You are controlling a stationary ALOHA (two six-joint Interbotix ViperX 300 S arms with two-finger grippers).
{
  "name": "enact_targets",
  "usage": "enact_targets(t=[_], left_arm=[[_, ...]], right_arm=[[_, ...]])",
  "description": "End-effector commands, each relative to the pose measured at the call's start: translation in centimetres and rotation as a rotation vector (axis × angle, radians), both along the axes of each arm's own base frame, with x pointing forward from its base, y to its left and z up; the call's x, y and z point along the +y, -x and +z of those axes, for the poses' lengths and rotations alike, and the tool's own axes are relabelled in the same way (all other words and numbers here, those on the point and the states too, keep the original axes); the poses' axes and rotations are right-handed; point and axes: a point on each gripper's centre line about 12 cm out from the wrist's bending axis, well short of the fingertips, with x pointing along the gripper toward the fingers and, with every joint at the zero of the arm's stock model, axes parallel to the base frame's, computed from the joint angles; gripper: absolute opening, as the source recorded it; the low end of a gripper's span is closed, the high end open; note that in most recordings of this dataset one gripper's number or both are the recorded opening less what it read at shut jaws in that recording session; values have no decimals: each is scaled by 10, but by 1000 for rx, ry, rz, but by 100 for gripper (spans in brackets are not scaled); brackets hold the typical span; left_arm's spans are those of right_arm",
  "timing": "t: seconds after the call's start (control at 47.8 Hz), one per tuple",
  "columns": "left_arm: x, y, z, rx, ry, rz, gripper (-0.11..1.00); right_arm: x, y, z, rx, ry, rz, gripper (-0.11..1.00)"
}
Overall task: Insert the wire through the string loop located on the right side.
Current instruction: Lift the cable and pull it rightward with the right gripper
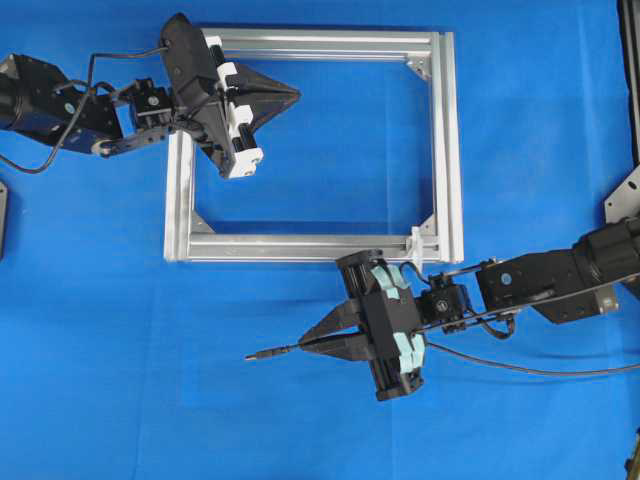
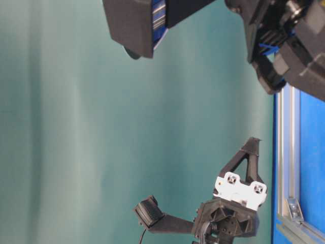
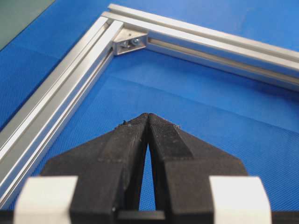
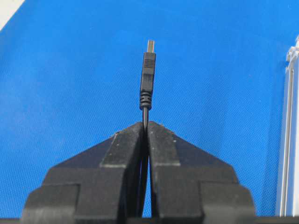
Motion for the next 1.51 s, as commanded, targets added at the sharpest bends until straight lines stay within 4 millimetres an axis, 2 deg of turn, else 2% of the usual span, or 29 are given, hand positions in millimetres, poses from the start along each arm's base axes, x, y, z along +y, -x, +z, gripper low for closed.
enact_targets(t=[0.0,0.188,0.46,0.607,1.172,1.486], left_arm=[[0,-2,15,-40,-15,-4,2],[0,-2,15,-40,-15,-4,2],[0,-2,15,-40,-15,-4,2],[0,-2,15,-42,-15,-4,2],[0,-2,15,-40,-15,-4,2],[0,-2,14,-39,-15,-4,2]], right_arm=[[1,-3,16,-42,-11,1,-4],[-1,3,15,-33,-12,-1,-4],[-5,28,14,-7,-14,1,-4],[-9,50,13,10,-12,6,-4],[-38,158,3,111,-28,-18,-4],[-49,197,5,138,-33,-11,-4]])
